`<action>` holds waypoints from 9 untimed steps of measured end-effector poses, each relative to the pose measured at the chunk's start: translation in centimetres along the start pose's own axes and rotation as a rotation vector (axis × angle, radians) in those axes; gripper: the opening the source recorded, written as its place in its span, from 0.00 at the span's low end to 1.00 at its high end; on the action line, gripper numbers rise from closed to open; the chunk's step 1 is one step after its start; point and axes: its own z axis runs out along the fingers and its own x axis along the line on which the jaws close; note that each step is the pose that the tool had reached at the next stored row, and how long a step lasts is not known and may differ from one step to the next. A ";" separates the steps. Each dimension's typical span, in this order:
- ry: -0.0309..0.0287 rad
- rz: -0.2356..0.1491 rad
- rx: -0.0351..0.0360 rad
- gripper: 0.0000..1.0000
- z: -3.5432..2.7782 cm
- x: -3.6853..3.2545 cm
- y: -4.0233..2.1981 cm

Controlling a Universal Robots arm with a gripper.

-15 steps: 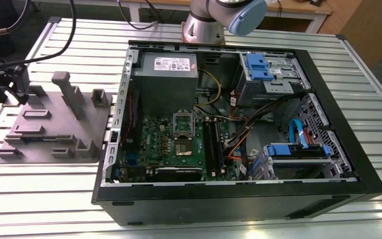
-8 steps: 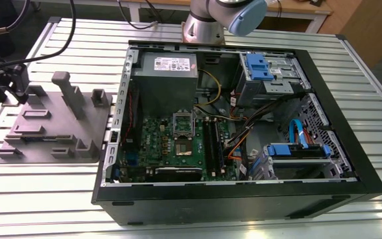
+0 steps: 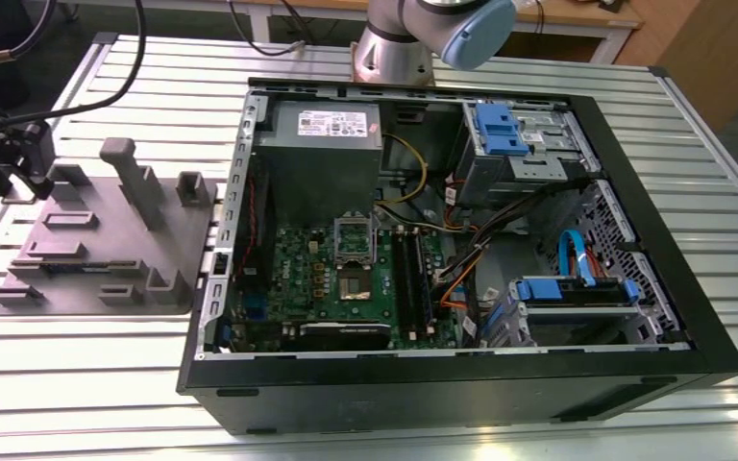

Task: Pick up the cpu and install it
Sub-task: 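Pick up the cpu and move it towards the insertion slot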

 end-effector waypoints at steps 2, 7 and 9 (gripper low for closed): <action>0.0000 0.000 0.0000 0.47 -0.07 0.00 0.00; 0.0000 0.000 0.0000 0.47 -0.30 0.00 0.02; 0.0000 0.000 0.0000 0.47 -0.41 0.00 0.02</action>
